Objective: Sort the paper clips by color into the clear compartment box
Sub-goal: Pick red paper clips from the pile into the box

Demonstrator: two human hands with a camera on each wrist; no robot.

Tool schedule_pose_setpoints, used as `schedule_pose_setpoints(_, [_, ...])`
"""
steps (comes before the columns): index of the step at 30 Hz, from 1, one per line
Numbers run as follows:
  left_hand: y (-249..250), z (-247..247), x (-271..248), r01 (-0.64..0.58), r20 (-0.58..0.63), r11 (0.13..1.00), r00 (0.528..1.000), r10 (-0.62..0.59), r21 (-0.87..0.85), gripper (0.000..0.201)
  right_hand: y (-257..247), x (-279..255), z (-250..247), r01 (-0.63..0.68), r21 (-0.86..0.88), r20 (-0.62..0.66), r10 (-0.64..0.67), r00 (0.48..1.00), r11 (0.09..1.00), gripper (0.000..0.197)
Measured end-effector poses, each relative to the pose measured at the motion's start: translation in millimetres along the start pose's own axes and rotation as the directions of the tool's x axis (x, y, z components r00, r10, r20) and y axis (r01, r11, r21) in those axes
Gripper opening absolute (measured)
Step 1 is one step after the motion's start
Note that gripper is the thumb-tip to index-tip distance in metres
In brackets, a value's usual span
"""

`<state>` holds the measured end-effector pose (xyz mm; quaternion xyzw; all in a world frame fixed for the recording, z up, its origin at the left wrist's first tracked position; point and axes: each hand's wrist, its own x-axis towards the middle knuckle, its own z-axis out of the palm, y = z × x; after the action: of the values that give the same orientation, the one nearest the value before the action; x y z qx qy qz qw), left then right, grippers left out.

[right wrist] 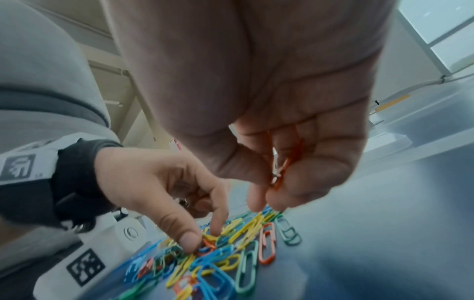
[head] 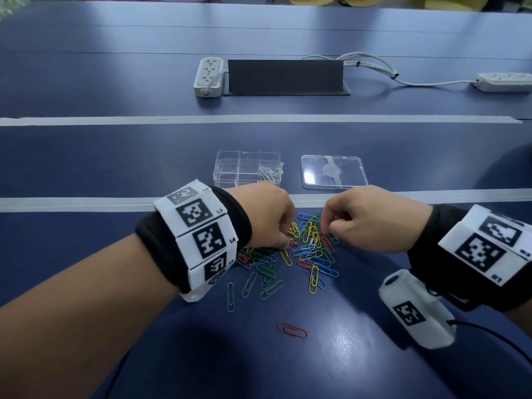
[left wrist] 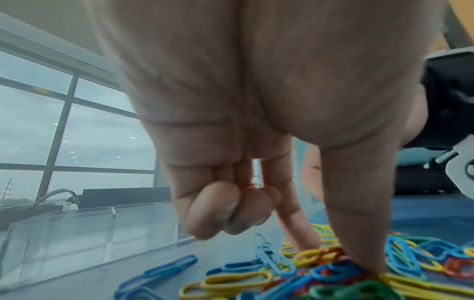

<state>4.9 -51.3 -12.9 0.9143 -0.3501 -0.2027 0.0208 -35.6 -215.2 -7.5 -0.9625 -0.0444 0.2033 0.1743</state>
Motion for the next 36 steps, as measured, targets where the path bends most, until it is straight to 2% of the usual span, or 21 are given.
schedule_pose_setpoints(3, [-0.2, 0.3, 2.2, -0.018, -0.012, 1.000, 1.000, 0.018, 0.016, 0.014, -2.0, -1.3, 6.0, 0.001, -0.085, -0.028, -0.003, 1.000, 0.996, 0.018])
schedule_pose_setpoints(8, [-3.9, 1.2, 1.2, -0.008, 0.000, 1.000, 1.000, 0.008, -0.029, 0.004, -2.7, 0.6, 7.3, -0.007, -0.098, 0.001, 0.007, 1.000, 0.995, 0.013])
schedule_pose_setpoints(13, [-8.2, -2.1, 0.8, 0.009, 0.013, 0.991, 1.000, -0.007, -0.135, 0.023, -1.0, 3.7, 4.4, -0.020, -0.090, 0.016, 0.021, 1.000, 0.996, 0.008])
schedule_pose_setpoints(19, [-9.9, -1.7, -0.5, 0.041, -0.007, 0.982, 0.999, -0.043, -0.184, 0.024, 3.5, 4.2, 4.5, -0.048, -0.073, 0.004, 0.049, 0.999, 0.996, 0.008])
schedule_pose_setpoints(25, [-13.6, 0.5, -1.4, 0.071, -0.001, 0.984, 0.997, -0.072, -0.161, 0.024, 7.7, 3.9, 1.1, -0.011, -0.059, -0.055, 0.008, 0.998, 0.998, 0.010])
schedule_pose_setpoints(30, [-8.1, 2.7, -2.5, 0.060, -0.058, 0.991, 0.996, -0.067, -0.118, 0.037, 4.5, 6.7, 2.6, 0.001, -0.098, -0.062, -0.007, 0.998, 0.995, 0.009])
schedule_pose_setpoints(36, [7.1, 5.8, -0.7, 0.019, -0.045, 0.999, 0.999, -0.020, -0.027, 0.022, 1.0, 8.4, 3.3, -0.006, -0.146, -0.061, -0.003, 0.998, 0.989, 0.013])
